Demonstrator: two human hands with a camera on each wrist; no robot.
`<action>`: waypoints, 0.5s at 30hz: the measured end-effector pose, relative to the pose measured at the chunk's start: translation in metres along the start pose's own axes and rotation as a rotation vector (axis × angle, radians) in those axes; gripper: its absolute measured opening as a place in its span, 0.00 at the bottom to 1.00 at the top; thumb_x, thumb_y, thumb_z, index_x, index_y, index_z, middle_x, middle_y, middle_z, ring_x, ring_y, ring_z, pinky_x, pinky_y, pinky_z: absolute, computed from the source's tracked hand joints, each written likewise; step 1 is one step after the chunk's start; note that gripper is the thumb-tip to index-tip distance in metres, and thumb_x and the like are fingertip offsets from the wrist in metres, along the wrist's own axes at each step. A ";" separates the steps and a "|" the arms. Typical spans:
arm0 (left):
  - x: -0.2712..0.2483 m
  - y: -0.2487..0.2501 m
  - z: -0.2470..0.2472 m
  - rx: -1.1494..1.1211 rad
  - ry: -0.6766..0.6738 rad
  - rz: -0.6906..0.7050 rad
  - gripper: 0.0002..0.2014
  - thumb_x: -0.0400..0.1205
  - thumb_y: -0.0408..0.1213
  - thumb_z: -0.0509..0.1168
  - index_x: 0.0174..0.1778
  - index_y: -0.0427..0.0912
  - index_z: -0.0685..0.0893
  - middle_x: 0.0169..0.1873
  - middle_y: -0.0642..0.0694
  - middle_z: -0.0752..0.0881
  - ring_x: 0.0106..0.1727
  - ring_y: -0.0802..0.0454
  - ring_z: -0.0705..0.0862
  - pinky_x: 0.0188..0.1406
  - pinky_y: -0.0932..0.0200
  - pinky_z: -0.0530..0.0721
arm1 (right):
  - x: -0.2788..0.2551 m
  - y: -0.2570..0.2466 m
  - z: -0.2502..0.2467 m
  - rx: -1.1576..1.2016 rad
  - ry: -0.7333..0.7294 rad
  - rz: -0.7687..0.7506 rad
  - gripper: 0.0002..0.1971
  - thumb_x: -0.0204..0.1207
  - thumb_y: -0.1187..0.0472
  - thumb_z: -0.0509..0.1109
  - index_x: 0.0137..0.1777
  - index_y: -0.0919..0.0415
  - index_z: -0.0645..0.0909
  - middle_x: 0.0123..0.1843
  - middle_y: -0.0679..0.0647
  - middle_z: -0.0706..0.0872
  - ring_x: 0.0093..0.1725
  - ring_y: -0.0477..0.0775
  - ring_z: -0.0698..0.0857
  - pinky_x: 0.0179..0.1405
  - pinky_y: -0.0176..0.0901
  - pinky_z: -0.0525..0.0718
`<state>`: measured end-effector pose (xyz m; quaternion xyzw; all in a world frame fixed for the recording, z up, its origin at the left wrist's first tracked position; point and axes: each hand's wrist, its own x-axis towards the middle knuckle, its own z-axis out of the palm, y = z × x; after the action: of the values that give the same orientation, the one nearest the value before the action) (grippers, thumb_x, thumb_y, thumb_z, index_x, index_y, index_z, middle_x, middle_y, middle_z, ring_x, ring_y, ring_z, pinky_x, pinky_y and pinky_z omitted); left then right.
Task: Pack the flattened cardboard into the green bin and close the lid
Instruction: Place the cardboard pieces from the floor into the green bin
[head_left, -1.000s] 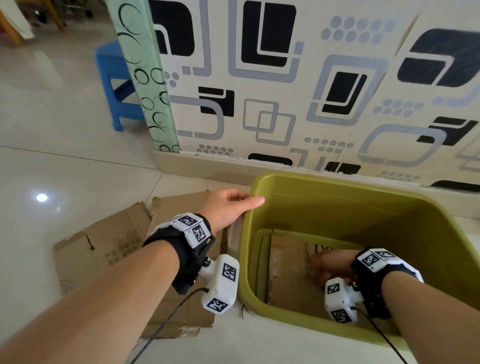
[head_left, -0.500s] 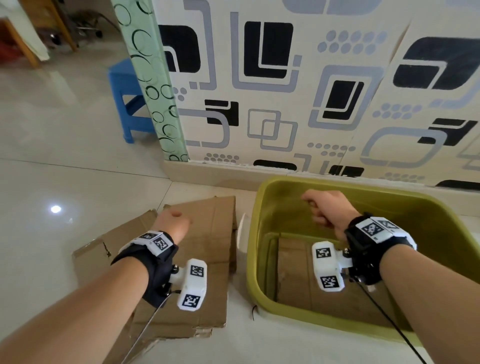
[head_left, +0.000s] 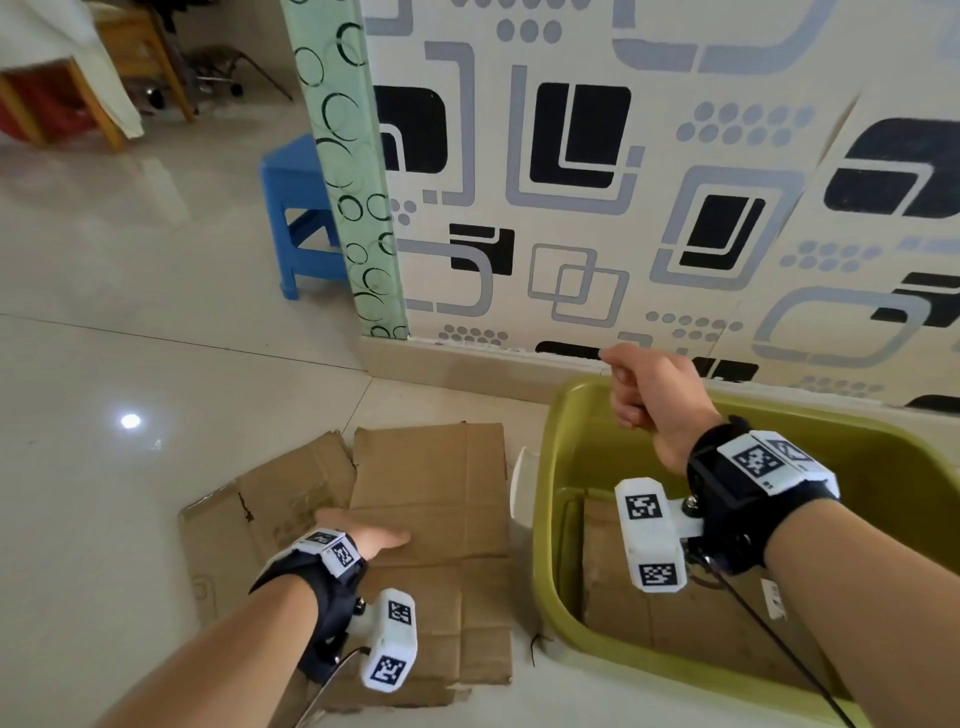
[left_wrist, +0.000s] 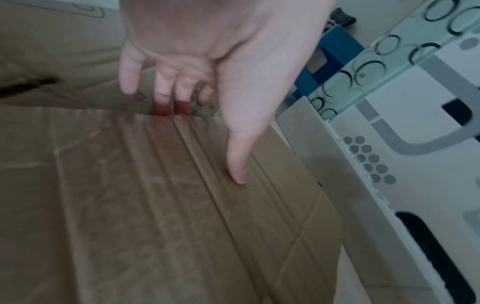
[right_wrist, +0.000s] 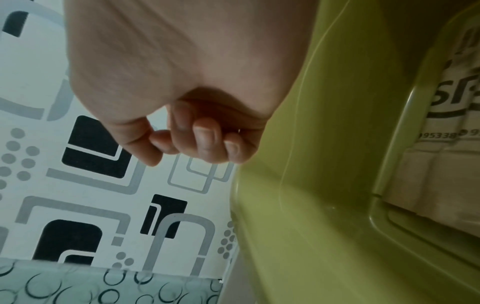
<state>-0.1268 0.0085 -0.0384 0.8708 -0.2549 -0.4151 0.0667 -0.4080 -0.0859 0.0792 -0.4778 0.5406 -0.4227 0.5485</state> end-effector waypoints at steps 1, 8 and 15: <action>0.002 -0.001 0.001 -0.004 -0.041 0.004 0.47 0.74 0.56 0.76 0.82 0.30 0.67 0.81 0.34 0.74 0.80 0.38 0.75 0.78 0.50 0.74 | 0.000 -0.001 0.002 -0.002 -0.001 -0.006 0.21 0.81 0.60 0.68 0.26 0.53 0.68 0.22 0.50 0.64 0.21 0.51 0.63 0.25 0.44 0.67; 0.008 0.007 -0.039 -0.128 -0.164 0.098 0.55 0.57 0.59 0.84 0.78 0.35 0.74 0.73 0.33 0.82 0.72 0.30 0.81 0.71 0.40 0.79 | -0.002 -0.011 0.019 0.011 -0.020 -0.004 0.19 0.81 0.60 0.69 0.28 0.54 0.69 0.23 0.51 0.67 0.22 0.52 0.64 0.25 0.43 0.68; -0.028 0.008 -0.130 -0.421 -0.038 0.364 0.17 0.73 0.39 0.79 0.56 0.43 0.84 0.52 0.40 0.91 0.56 0.37 0.89 0.62 0.41 0.84 | -0.007 -0.024 0.047 -0.121 -0.013 -0.017 0.12 0.79 0.56 0.73 0.48 0.68 0.85 0.41 0.58 0.86 0.34 0.52 0.82 0.30 0.44 0.78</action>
<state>-0.0458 0.0028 0.0677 0.7697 -0.3166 -0.4562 0.3150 -0.3604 -0.0805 0.1022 -0.5173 0.5575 -0.3907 0.5186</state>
